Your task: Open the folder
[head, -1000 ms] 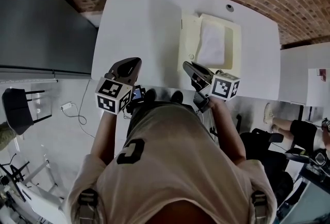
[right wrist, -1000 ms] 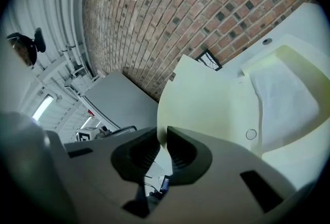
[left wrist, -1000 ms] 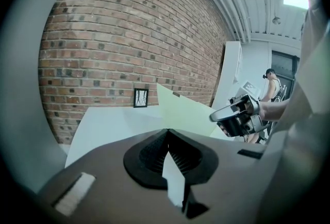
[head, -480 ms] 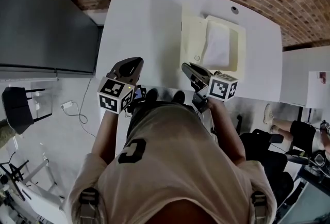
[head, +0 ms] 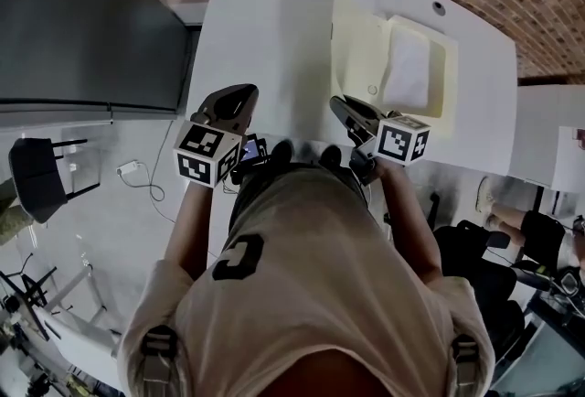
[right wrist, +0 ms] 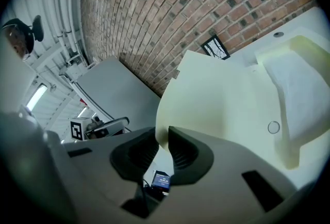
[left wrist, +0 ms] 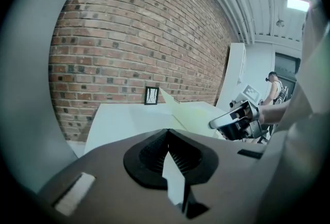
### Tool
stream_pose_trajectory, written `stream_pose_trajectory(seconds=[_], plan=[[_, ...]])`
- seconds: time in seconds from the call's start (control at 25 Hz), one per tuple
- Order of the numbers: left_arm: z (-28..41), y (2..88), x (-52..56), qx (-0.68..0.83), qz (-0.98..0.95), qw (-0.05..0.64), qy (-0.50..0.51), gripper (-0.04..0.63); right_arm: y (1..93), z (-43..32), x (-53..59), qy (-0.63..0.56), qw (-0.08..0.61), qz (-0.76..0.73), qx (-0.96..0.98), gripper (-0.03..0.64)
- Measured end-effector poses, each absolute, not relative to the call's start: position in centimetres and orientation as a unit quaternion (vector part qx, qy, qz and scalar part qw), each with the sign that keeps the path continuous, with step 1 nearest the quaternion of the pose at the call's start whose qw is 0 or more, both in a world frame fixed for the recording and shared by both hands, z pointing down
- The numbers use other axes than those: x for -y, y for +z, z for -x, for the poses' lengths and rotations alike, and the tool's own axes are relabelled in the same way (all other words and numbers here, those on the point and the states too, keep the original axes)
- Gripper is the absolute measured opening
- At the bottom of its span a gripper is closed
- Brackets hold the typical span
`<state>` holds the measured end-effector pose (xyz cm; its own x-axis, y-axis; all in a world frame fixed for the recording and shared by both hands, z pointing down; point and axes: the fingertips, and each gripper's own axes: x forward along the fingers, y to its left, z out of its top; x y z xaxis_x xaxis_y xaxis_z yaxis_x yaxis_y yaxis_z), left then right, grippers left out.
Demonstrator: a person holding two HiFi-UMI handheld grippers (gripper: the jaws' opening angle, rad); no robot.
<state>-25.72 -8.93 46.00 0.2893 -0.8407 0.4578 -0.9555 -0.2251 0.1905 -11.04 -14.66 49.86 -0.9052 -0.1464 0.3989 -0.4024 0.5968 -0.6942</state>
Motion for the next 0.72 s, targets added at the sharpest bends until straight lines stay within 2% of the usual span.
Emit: stream_pose_trajectory(seconds=[0.72], plan=[[27.7, 47.4, 8.1, 0.587, -0.764, 0.238, 0.121, 0.003, 53.8, 14.5, 13.9, 0.436, 0.199, -0.117, 0.870, 0.052]])
